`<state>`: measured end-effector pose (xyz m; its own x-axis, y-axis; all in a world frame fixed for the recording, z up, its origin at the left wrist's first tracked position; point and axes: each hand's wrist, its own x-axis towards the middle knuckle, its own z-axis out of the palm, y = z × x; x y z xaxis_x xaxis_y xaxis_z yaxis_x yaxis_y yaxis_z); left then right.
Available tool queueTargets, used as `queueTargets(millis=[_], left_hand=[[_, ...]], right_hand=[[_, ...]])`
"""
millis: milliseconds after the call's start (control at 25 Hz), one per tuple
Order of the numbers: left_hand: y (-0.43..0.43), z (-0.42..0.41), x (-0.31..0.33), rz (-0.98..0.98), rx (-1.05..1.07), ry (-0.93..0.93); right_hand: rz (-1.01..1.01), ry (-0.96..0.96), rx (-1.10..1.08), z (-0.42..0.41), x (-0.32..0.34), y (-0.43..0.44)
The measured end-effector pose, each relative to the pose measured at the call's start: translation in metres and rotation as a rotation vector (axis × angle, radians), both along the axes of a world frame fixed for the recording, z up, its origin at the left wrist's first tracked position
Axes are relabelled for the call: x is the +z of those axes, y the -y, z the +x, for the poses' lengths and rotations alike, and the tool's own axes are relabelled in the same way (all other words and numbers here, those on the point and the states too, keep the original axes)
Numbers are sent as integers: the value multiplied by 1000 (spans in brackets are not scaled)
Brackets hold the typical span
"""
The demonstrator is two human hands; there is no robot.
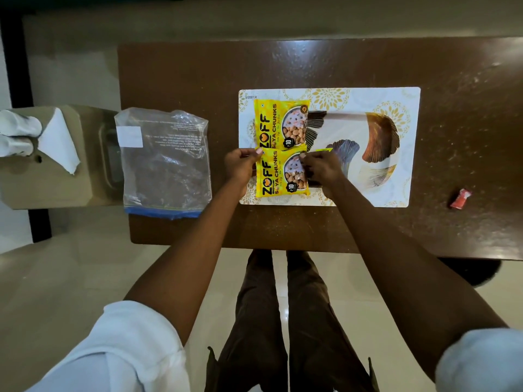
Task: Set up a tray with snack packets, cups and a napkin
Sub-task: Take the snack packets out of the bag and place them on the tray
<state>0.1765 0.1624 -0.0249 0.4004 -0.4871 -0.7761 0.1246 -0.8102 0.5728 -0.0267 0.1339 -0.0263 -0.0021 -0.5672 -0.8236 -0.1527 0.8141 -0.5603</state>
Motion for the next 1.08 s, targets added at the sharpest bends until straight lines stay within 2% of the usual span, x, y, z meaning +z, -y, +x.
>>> queueTargets(millis=[80,480,720,1080], left_hand=[[5,4,2,-14,11,5],[15,5,-7,-16,1,63],[18,14,-1,-42,-21,-17],[16,14,-5,-55,-63,11]], right_hand=[[-6,-3,-15,0,-1,3],[-90,-338,-16,5,-9,6],[-78,-297,-73,-2,-7,6],[-75,-287,-75,-1,-1,6]])
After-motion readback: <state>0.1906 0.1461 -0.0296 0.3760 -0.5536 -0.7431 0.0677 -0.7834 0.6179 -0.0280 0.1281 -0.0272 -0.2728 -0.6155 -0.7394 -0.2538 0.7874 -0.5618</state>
